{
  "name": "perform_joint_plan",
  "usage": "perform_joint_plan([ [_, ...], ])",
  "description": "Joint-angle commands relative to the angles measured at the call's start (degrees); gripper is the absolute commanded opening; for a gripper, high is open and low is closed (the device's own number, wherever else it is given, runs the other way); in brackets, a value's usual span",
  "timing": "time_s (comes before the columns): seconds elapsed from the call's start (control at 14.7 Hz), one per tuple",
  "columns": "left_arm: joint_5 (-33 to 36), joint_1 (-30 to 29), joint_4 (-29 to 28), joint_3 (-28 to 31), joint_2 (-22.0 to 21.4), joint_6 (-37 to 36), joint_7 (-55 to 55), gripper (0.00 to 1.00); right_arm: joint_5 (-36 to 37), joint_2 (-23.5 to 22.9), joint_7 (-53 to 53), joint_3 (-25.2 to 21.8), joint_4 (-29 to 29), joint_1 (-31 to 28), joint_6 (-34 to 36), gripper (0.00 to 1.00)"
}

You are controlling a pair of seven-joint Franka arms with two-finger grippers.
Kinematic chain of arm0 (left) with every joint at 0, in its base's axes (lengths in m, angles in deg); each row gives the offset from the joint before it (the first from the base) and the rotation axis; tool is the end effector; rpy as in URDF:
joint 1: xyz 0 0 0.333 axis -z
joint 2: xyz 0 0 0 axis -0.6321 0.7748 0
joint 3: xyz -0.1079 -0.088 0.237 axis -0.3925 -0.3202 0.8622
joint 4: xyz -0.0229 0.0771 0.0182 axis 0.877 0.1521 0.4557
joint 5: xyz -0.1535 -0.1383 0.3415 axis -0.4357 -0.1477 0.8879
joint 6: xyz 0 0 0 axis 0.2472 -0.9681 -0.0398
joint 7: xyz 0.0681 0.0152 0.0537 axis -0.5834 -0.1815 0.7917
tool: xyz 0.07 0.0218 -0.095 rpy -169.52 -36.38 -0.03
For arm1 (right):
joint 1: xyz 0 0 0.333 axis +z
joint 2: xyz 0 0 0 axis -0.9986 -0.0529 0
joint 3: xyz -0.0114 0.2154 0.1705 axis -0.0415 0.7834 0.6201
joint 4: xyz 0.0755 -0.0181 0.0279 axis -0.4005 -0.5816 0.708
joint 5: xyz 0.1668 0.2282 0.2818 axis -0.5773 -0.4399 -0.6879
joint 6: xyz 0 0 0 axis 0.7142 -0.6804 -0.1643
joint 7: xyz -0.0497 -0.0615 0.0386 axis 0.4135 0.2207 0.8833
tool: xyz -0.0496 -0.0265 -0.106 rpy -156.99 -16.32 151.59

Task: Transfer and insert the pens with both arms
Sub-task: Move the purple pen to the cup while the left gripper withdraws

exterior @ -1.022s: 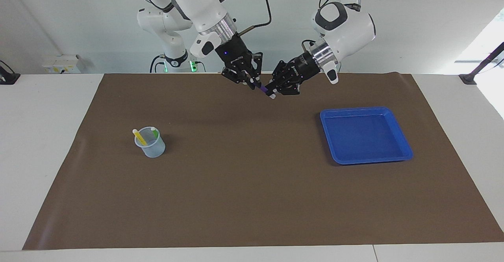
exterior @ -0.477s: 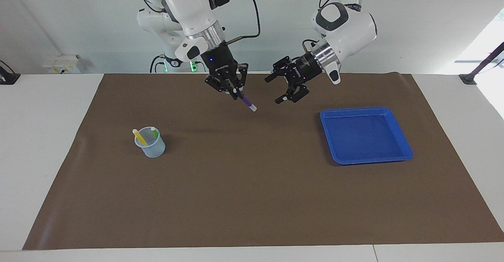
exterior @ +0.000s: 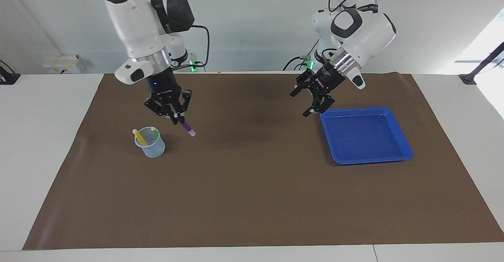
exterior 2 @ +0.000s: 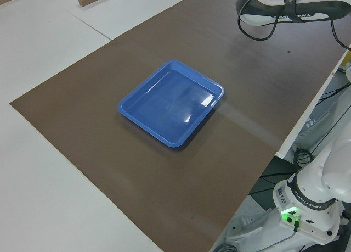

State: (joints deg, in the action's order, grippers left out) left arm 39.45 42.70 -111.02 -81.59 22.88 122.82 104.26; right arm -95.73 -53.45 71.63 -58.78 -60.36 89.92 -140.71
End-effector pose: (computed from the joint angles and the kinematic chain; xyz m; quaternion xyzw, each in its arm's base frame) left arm 0.5177 -0.2236 0.4542 0.5976 0.7194 -0.1848 0.3021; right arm 0.6023 0.0973 0.5048 -0.9863 -0.0362 -0.1471 0.0647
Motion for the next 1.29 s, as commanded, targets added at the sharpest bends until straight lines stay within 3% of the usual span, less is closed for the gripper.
perform_joint_plan([
  [0.0, 5.2, -4.8, -0.9, -0.1, -1.2, -2.8, -1.4, 1.00, 2.6, 1.9, 6.9, -3.3, -3.0, -0.1, -0.5, 0.00],
  [0.14, 10.7, -6.6, -0.3, -0.2, -1.1, -6.6, -8.2, 1.00, 6.5, 2.4, 8.6, -4.8, -3.9, -0.1, -0.1, 0.00],
  [0.34, 17.4, -8.0, 2.3, 0.0, -0.9, -15.7, -24.3, 1.00, 7.4, 5.5, 10.0, -6.3, -10.5, -0.1, -0.9, 0.00],
  [0.75, 35.4, -10.1, 15.6, 0.2, 4.0, -34.5, -48.2, 1.00, 13.8, 8.7, 10.1, -7.6, -18.4, -0.2, -6.7, 0.00],
  [1.23, 47.1, -14.3, 28.2, 0.4, 5.8, -51.5, -79.5, 1.00, 13.6, 10.7, 9.4, -8.4, -24.4, -0.1, -9.3, 0.00],
])
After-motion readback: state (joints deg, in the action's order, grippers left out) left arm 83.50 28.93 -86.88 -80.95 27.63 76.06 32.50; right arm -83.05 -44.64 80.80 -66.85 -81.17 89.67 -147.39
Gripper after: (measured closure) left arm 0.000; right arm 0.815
